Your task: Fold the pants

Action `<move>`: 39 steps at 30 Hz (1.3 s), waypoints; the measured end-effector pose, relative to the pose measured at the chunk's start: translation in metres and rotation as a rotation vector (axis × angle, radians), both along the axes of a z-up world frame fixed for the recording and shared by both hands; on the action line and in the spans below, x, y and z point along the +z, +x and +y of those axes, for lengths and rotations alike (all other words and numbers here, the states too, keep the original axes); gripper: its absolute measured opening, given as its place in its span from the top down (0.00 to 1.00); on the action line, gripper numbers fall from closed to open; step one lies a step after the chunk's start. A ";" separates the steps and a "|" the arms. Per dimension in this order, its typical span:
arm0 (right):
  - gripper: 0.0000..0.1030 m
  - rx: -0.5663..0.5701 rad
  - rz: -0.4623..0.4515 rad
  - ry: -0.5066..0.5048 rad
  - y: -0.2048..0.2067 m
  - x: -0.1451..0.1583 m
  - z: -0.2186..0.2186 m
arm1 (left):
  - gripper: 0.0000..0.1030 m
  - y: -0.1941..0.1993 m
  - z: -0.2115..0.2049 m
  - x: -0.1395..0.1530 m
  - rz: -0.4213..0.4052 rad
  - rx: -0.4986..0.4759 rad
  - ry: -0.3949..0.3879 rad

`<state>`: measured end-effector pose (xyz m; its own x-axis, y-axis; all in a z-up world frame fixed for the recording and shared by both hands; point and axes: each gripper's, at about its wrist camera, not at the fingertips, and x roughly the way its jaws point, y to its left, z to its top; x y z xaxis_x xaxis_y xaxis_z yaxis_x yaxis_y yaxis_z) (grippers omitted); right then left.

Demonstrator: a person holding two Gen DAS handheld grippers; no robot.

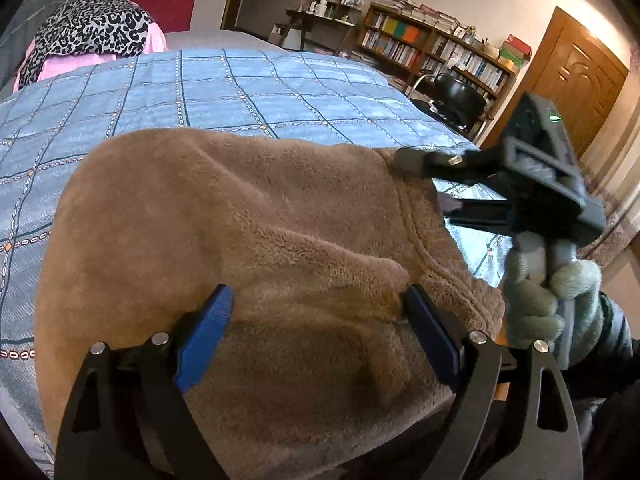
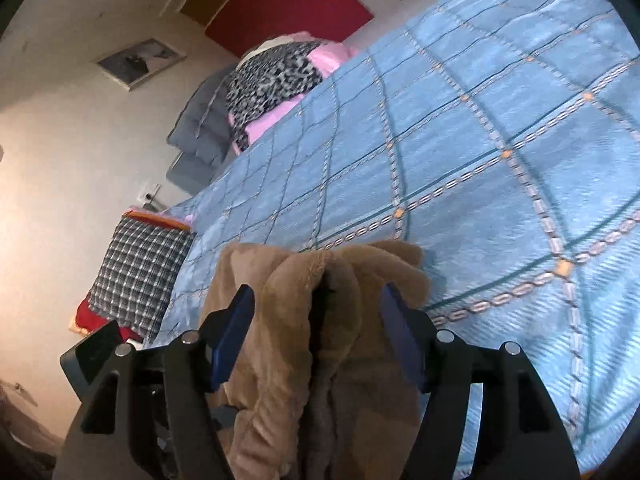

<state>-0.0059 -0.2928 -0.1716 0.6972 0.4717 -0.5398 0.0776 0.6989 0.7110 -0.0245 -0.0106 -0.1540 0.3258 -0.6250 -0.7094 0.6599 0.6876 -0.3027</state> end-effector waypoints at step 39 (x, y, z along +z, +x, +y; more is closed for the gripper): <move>0.51 -0.089 0.046 -0.057 -0.032 -0.007 -0.034 | 0.14 -0.031 -0.042 -0.011 -0.051 -0.205 0.068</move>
<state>-0.0383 -0.3270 -0.1781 0.7086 0.3770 -0.5965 0.1726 0.7270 0.6646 -0.0560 -0.0530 -0.1649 0.2336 -0.6333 -0.7378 0.8012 0.5553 -0.2231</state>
